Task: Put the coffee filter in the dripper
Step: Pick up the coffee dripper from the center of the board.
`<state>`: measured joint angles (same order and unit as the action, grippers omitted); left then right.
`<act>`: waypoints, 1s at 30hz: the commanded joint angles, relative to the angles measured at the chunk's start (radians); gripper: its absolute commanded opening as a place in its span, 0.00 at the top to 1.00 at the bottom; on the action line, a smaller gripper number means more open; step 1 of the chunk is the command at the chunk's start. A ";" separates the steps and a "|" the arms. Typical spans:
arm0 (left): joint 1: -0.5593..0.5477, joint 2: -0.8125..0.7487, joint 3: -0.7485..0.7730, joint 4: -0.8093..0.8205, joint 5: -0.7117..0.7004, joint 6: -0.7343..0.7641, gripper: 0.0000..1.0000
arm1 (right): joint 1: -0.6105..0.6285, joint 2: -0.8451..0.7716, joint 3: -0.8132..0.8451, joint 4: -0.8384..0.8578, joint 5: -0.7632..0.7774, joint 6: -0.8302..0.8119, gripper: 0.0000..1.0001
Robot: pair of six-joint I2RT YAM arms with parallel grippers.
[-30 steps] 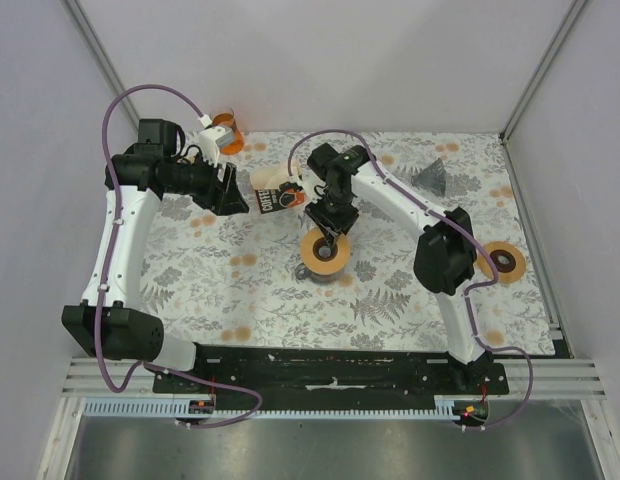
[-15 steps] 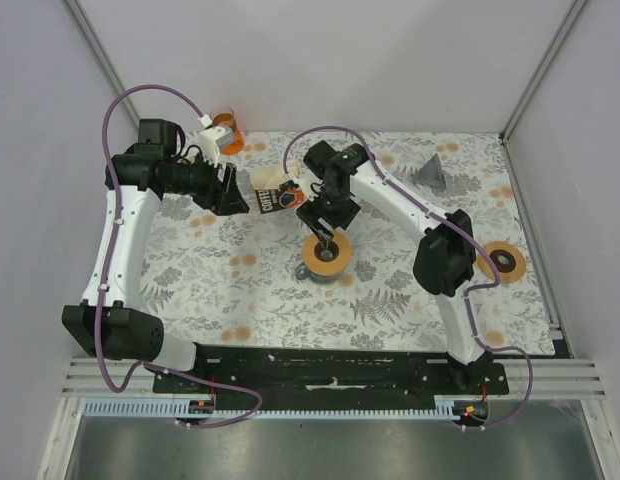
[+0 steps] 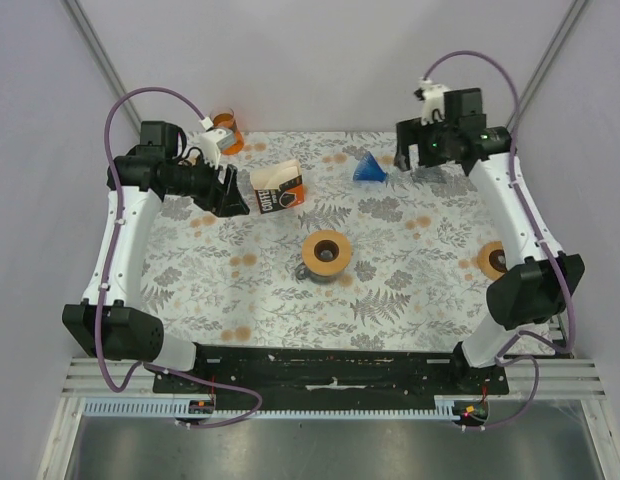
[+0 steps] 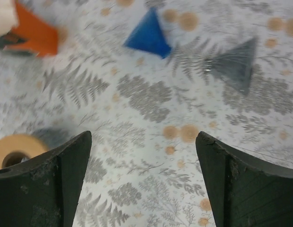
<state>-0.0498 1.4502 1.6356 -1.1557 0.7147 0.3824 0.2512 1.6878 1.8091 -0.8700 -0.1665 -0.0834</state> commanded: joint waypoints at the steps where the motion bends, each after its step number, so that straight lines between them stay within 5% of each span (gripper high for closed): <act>1: 0.001 -0.034 -0.014 0.039 -0.001 0.009 0.27 | -0.157 0.050 -0.050 0.236 -0.063 0.158 0.02; 7: 0.001 -0.047 -0.036 0.040 -0.015 0.033 0.27 | -0.334 0.274 0.093 0.330 -0.143 0.326 0.02; 16: -0.001 -0.051 -0.040 0.040 -0.060 0.039 0.27 | -0.377 0.539 0.230 0.384 -0.169 0.376 0.08; 23: -0.001 -0.031 -0.023 0.045 -0.055 0.027 0.27 | -0.375 0.535 0.066 0.465 -0.272 0.422 0.31; 30: -0.001 -0.033 -0.029 0.047 -0.050 0.019 0.27 | -0.377 0.483 -0.001 0.479 -0.240 0.383 0.79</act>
<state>-0.0502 1.4364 1.5959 -1.1412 0.6556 0.3908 -0.1246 2.2524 1.8126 -0.4381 -0.4099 0.3214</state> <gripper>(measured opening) 0.732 0.321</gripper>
